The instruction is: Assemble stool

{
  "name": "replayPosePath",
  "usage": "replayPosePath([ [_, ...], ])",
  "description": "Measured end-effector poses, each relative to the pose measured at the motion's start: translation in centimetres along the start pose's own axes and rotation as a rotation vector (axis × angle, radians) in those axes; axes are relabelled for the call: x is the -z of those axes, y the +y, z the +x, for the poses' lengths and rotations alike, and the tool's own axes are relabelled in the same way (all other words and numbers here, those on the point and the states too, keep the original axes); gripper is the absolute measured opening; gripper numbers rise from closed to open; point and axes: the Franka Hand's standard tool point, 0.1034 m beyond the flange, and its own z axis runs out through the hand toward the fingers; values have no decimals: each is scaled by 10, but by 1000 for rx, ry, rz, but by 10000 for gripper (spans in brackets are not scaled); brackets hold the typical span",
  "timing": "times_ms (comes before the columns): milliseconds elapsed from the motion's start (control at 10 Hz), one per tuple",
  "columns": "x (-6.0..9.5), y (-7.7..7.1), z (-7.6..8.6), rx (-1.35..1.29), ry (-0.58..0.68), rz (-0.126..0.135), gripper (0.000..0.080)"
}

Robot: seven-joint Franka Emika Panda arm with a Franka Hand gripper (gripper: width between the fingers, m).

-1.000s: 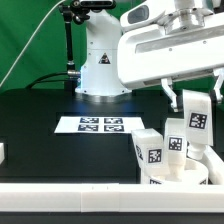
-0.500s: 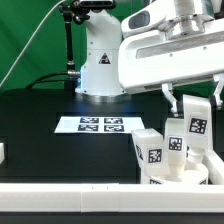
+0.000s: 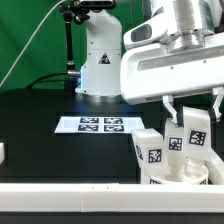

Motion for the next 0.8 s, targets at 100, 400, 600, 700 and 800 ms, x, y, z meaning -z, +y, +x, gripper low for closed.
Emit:
replayPosePath([
  [100,-2,1,-2,0,-4,-2,328],
  [400,-2,1,-2,0,-3,-3,328],
  [600,-2,1,-2,1,-2,-2,328],
  [700,-3,2,-2,4,-3,-3,328],
  [800,-5,1,-1,4,-3,-2,328],
])
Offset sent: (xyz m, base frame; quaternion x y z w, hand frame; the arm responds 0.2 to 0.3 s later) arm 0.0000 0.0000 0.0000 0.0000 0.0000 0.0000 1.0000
